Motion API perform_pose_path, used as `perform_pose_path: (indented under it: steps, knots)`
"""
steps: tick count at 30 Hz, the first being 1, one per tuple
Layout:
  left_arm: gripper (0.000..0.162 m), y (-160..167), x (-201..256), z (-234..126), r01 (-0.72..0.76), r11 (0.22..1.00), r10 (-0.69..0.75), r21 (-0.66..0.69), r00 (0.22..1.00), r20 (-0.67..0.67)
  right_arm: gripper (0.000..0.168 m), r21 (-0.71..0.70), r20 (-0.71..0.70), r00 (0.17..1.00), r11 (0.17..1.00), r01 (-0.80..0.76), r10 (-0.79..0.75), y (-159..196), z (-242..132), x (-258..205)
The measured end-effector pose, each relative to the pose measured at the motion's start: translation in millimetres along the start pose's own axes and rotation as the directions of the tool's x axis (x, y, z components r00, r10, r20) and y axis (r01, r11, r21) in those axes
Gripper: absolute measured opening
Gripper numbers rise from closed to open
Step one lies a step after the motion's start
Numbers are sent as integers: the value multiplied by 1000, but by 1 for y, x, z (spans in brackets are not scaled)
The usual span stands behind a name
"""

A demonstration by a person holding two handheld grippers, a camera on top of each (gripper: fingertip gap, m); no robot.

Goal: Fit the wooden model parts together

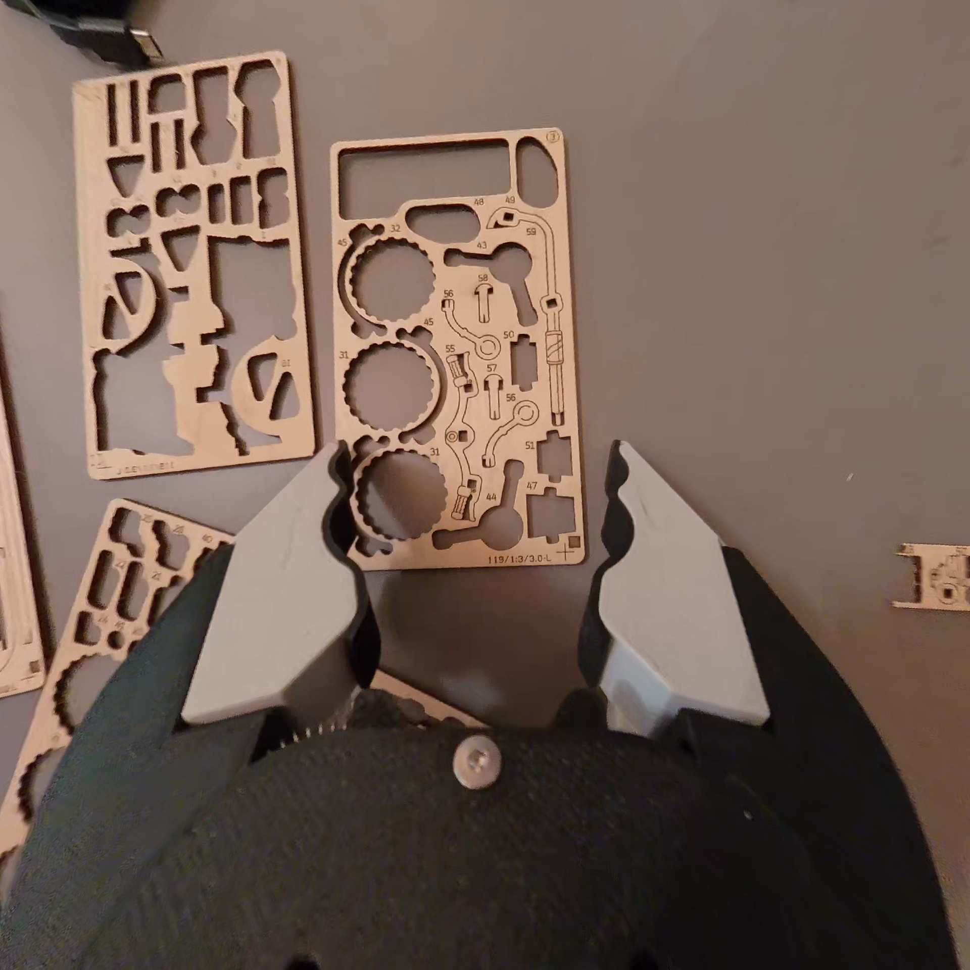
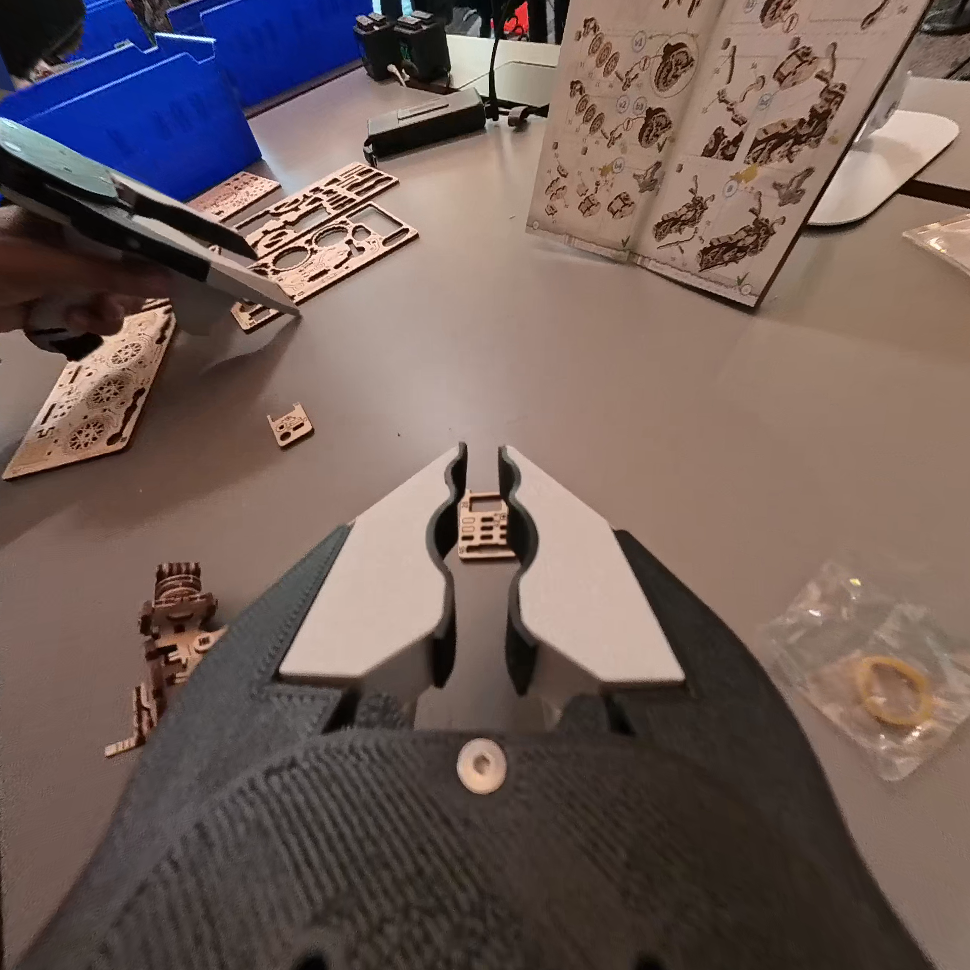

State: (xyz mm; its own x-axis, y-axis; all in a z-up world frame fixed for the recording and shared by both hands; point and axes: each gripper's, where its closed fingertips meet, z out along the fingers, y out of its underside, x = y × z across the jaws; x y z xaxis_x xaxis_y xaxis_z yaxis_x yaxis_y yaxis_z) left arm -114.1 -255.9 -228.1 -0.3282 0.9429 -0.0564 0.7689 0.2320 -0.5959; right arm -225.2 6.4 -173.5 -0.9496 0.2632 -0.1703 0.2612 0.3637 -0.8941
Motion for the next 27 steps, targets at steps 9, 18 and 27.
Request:
perform_pose_path:
  steps: [9, 18, 27]
  knots:
    - [32, -12, 13, -11, 87, 992, -77, 92, 991, -110, 11, 14, 39, 999, 1000, -10, 10, -12, 15, -7]
    - [104, 7, -27, -2, 4, 999, -2, -33, 999, 45, 13, 48, 140, 988, 997, 58, -64, -39, 36, -46]
    - [92, 3, -11, 0, 56, 998, -57, -16, 995, -80, 13, 54, 147, 987, 997, 51, -58, -37, 33, -50]
